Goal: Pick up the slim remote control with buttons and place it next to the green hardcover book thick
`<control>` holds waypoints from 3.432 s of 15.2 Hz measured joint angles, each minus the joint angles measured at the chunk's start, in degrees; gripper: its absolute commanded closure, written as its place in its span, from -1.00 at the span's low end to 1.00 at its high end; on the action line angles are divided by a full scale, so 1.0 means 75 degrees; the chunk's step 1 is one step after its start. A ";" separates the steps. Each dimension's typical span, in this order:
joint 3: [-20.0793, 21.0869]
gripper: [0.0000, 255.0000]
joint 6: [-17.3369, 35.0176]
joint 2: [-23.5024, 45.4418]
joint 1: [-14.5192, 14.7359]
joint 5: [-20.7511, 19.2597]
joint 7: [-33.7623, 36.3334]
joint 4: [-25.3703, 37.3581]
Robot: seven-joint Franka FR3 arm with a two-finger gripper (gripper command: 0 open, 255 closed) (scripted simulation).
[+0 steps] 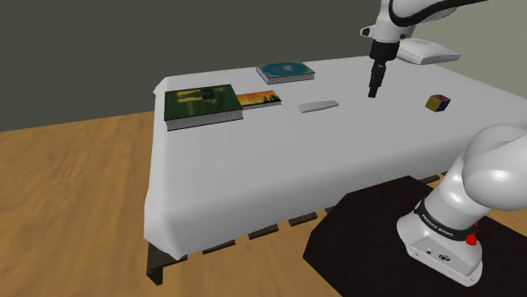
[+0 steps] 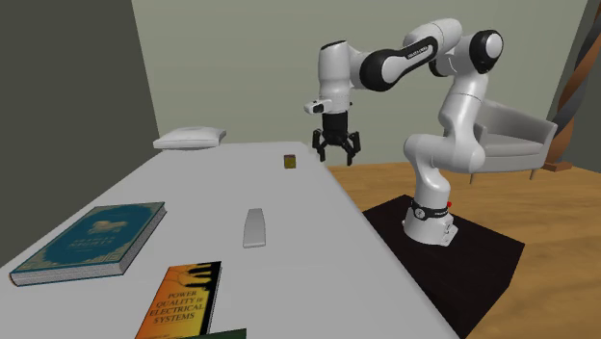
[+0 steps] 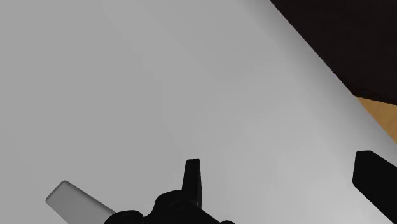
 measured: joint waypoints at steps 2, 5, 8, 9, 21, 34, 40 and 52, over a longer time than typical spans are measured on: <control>-0.0316 -1.00 0.0425 0.0621 0.0164 0.0037 -0.0637 0.0268; -0.0797 -1.00 0.1043 0.1397 0.0335 0.0137 -0.1688 0.0521; -0.1248 -1.00 0.1655 0.2429 0.0540 0.0510 -0.2829 0.0985; -0.1364 -1.00 0.1818 0.2794 0.0600 0.0693 -0.3230 0.1185; -0.1116 -1.00 0.2639 0.6696 0.0050 0.3186 -0.7553 0.3957; -0.0614 -1.00 0.3136 0.7985 -0.0389 0.3825 -0.8465 0.4707; -0.0612 1.00 0.3141 0.7987 -0.0391 0.3828 -0.8467 0.4711; -0.0658 1.00 0.2984 0.7870 -0.0367 0.3758 -0.8430 0.4753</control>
